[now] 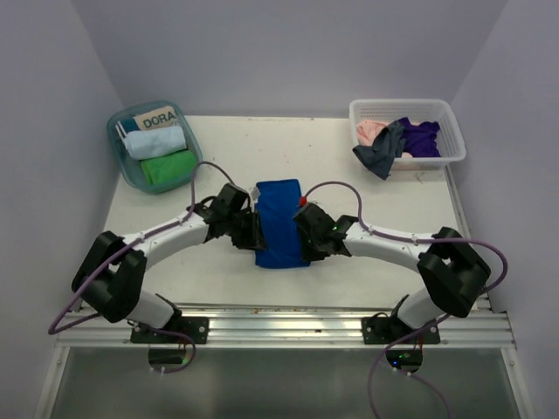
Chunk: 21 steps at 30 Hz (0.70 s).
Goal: Roll the towels
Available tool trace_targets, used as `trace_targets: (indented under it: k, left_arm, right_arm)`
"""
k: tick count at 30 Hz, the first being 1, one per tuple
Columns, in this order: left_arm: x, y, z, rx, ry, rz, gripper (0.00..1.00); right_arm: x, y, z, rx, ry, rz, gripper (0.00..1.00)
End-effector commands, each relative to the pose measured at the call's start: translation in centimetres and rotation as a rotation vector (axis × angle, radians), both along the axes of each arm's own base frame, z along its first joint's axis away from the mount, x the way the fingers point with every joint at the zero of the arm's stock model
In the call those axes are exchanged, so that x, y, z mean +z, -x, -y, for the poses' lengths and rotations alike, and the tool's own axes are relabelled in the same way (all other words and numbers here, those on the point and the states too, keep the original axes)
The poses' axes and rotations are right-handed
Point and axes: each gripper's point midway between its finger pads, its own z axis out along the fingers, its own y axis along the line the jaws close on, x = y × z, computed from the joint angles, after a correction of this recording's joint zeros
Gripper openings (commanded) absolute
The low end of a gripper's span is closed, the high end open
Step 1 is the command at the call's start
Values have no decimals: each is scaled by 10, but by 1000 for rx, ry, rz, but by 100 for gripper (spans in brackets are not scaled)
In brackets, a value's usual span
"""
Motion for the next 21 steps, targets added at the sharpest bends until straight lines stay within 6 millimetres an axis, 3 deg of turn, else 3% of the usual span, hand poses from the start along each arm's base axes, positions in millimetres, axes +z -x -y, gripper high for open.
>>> trace_targets:
  k: [1, 5, 7, 10, 12, 15, 18, 19, 20, 21]
  left_arm:
    - [-12, 7, 15, -13, 64, -37, 27]
    - [-51, 12, -1, -22, -63, -65, 26]
    - [-58, 14, -5, -29, -97, -95, 22]
    - [-42, 10, -4, -29, -92, -58, 21]
    - [-20, 3, -6, -12, -93, -4, 24]
    - [-2, 3, -13, 9, -112, 31, 29]
    - [-4, 12, -19, 17, -111, 20, 38]
    - [-7, 16, -19, 15, -108, 14, 49]
    - [-6, 20, -16, 7, -82, 10, 66]
    - [-13, 26, -17, 1, -73, 0, 69]
  right_arm:
    - [-14, 3, -1, -19, 7, -23, 17]
    - [-22, 4, 8, -28, 52, -28, 16]
    - [-16, 1, 7, -27, 49, -10, 16]
    - [1, -1, 8, -34, 30, 22, 16]
    - [9, -3, 13, -50, 27, 48, 17]
    - [19, -2, 20, -73, 17, 75, 20]
    - [18, 1, 23, -75, 13, 75, 33]
    - [16, 4, 21, -65, 4, 62, 36]
    - [15, 4, 19, -65, -2, 58, 41]
    - [9, 7, 20, -61, 3, 42, 43]
